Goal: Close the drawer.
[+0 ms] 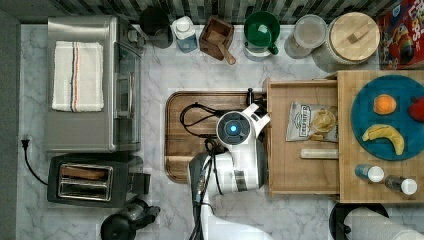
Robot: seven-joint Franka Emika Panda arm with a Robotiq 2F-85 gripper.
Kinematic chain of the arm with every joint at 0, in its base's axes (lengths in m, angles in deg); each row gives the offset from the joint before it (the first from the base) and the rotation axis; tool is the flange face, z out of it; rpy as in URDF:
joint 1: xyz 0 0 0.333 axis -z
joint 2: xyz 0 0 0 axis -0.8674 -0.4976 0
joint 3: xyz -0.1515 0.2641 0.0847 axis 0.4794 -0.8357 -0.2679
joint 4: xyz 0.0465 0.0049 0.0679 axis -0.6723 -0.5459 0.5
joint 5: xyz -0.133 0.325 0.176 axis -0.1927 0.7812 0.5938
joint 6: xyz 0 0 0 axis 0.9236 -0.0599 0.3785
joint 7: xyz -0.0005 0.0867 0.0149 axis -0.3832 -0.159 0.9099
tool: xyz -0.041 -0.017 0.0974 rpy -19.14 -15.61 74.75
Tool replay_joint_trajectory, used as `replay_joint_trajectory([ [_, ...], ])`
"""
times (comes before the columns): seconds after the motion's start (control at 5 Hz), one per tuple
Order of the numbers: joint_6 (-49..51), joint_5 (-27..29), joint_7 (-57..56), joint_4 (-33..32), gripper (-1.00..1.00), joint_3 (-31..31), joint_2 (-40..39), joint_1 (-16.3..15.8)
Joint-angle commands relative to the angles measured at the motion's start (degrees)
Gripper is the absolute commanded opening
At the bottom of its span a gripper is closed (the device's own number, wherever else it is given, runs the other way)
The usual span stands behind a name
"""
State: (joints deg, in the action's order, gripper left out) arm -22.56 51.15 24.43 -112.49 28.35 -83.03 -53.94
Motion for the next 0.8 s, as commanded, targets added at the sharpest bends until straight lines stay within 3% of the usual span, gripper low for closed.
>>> replay_joint_trajectory([
  [0.2,-0.2,-1.6,-17.8,4.9,-1.0,5.8,2.6,8.3],
  [0.8,-10.7,11.0,-36.8,9.4,-1.0,11.9,-5.1,16.7],
])
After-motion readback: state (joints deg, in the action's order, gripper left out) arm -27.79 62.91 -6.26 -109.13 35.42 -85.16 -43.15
